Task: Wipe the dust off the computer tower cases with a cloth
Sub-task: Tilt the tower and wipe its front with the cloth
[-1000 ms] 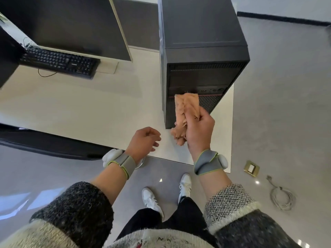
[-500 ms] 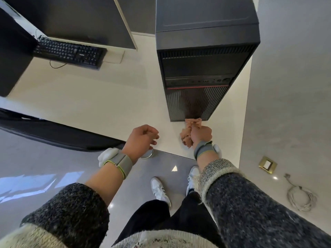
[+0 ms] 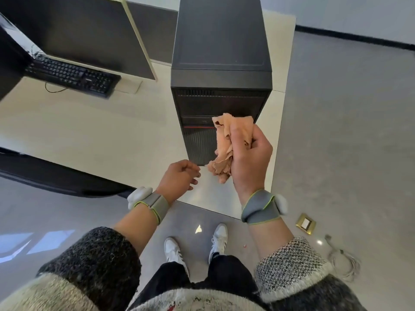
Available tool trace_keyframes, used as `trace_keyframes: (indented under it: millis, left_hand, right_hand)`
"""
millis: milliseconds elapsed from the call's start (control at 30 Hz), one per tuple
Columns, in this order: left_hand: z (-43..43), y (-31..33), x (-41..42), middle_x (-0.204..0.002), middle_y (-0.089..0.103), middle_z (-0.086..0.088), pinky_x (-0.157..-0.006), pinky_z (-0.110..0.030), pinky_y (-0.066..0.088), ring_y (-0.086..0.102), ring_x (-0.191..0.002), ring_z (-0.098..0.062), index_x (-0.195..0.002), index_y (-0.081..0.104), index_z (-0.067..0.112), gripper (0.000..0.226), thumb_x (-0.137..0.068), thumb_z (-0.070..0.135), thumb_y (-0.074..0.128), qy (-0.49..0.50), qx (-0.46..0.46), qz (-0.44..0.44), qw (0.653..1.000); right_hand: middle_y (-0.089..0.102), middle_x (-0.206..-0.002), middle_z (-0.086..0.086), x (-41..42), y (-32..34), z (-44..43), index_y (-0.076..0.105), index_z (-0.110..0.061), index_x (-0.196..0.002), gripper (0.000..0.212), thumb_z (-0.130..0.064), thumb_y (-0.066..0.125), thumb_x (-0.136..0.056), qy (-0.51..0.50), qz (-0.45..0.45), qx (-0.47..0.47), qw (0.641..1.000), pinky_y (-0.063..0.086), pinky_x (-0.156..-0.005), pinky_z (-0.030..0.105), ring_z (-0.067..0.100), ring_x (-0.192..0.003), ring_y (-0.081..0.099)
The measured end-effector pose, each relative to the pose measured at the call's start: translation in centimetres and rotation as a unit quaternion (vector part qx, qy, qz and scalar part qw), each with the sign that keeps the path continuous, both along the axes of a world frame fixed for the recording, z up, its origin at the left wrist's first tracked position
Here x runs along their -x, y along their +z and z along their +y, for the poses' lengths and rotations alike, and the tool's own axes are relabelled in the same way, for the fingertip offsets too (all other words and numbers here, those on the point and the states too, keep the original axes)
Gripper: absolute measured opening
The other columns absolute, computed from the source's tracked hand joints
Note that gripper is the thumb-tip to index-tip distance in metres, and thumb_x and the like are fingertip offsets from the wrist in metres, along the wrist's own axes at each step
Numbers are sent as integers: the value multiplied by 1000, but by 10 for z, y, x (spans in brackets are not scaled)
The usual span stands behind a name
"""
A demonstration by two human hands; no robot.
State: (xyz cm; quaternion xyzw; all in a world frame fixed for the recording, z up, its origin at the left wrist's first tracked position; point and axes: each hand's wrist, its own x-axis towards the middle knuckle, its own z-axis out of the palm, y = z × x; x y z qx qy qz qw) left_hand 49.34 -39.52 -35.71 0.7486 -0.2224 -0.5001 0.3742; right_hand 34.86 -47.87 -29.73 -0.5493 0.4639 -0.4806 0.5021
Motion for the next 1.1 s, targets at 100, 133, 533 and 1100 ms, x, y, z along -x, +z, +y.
trace_keyframes:
  millis: [100, 133, 533, 1100]
  left_hand:
    - [3, -1, 4, -95, 73, -8, -67, -31, 53, 66, -77, -19, -97, 70, 9, 15, -100, 4, 56, 13, -6, -11, 1000]
    - [5, -1, 4, -96, 73, -8, -67, -30, 54, 66, -77, -19, -99, 70, 9, 16, -100, 4, 55, 18, -12, -13, 1000]
    - [32, -5, 20, -99, 74, -9, -67, -31, 53, 67, -78, -18, -100, 70, 10, 15, -101, 5, 56, 77, -52, -34, 995]
    - [-7, 45, 91, -95, 75, -5, -73, -33, 57, 71, -83, -19, -99, 72, 16, 13, -100, 10, 61, 15, 110, -50, 993]
  right_hand:
    - [52, -63, -5, 9, -44, 0, 51, -22, -72, 36, -31, 68, -103, -41, 46, -70, 996, 47, -47, 35, 18, -58, 54]
    - [53, -65, 3, 12, -64, 0, 48, -23, -71, 38, -33, 68, -103, -55, 50, -114, 991, 48, -42, 37, 26, -54, 60]
    - [64, -69, 8, 24, -178, -27, 60, -3, -85, 29, -24, 52, -104, 7, 233, -252, 939, 46, -43, 27, 42, -66, 67]
    - [68, -80, -3, 110, -59, -19, 61, -16, -100, 26, -40, 69, -99, 90, 176, -160, 967, 51, -62, 25, 12, -69, 66]
